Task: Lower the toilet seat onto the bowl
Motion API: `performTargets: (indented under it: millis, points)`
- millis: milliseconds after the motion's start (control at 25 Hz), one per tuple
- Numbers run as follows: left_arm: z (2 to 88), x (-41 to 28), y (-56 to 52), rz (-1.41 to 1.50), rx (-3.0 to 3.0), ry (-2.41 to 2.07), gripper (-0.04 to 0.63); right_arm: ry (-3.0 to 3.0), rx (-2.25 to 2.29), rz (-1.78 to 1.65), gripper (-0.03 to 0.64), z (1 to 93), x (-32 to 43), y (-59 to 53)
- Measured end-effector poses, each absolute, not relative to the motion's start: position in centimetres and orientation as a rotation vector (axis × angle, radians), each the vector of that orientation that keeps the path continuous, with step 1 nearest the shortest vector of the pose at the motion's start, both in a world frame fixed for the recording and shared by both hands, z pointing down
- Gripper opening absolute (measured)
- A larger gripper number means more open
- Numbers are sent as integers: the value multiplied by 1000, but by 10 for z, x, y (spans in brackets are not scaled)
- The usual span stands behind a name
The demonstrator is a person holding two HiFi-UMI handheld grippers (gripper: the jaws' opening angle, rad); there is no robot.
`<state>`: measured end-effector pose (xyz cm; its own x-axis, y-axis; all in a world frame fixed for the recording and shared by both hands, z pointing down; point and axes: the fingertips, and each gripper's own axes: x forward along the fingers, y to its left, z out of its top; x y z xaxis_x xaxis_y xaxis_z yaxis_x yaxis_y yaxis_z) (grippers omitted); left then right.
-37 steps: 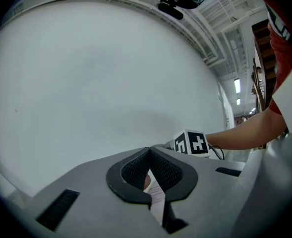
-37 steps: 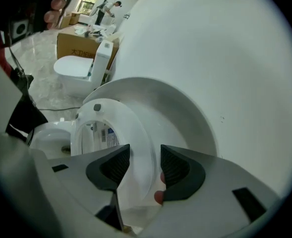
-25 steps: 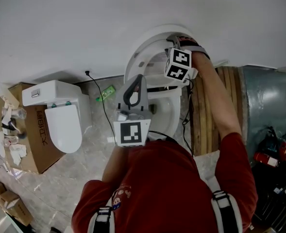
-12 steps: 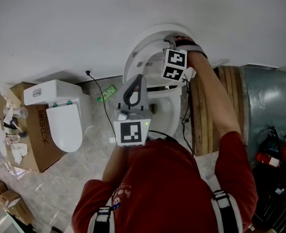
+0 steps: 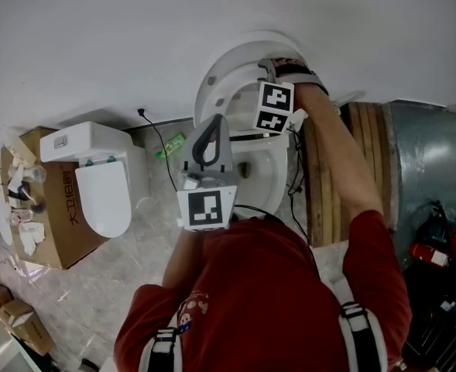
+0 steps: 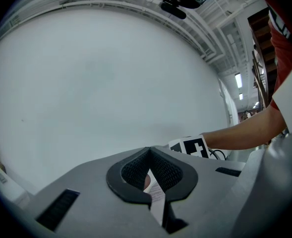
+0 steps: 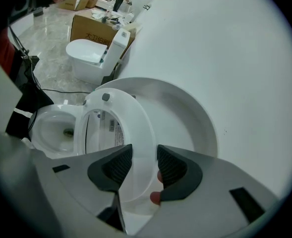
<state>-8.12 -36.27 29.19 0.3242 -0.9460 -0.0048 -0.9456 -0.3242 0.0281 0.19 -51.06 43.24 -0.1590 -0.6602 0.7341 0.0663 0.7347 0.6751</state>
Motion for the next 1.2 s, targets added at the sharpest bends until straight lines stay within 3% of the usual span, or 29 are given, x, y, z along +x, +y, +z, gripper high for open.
performTargets:
  millis: [1200]
  points:
    - [305, -57, -238, 3, 2347, -2063, 12, -1582, 502, -906, 135, 424, 24, -379]
